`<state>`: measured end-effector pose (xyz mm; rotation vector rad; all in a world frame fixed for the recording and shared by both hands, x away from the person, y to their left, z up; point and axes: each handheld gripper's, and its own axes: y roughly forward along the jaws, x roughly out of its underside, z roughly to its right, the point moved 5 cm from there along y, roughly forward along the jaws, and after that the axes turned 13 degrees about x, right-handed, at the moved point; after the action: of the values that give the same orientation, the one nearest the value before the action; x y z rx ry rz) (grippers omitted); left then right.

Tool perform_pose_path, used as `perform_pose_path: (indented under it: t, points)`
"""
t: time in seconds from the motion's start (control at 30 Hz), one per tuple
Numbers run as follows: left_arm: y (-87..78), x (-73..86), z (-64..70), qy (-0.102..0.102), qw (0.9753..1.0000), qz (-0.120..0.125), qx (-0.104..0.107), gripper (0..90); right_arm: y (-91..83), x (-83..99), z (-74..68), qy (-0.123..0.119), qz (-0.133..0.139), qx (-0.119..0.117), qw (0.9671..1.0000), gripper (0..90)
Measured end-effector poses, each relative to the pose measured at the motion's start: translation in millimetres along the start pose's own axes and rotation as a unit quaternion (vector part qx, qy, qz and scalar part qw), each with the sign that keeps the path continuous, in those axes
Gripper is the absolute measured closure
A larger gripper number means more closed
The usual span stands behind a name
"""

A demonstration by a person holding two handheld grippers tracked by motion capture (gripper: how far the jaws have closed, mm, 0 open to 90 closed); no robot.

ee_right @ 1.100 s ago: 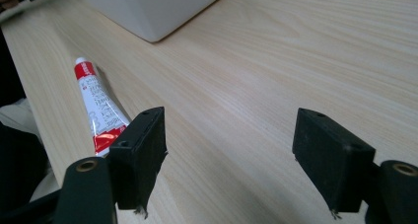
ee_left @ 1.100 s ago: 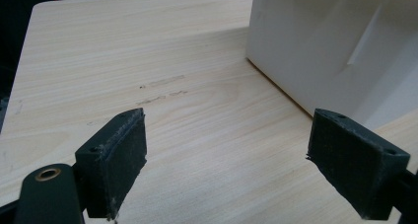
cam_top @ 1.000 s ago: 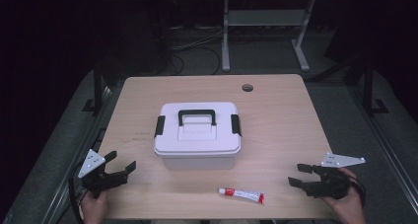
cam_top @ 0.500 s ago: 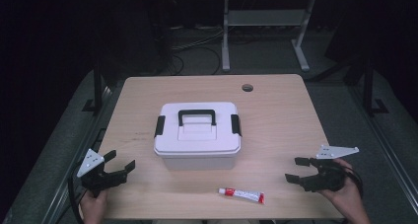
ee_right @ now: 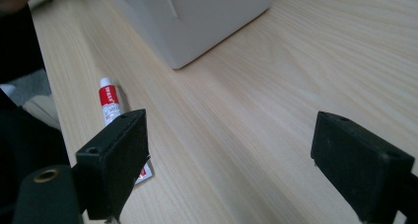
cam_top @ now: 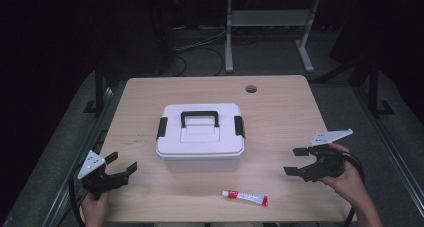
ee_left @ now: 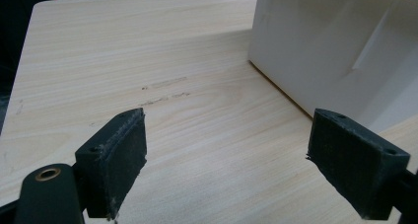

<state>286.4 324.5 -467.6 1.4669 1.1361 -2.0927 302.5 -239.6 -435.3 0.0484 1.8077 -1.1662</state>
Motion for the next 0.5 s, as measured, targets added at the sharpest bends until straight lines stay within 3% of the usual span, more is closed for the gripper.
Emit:
perform_pose_path:
  t: [0.37,0.5]
  points:
    - [-3.8,0.3,-2.8,-0.006,1.0000,0.007,-0.002,14.1,3.3,-28.3,0.5,-0.019,-0.029,-0.010,0.9993,13.4]
    - [-5.6,0.1,-4.0,-0.008,0.9999,0.011,-0.004,14.1,5.9,-37.6,-0.6,-0.028,-0.037,-0.003,0.9989,13.5]
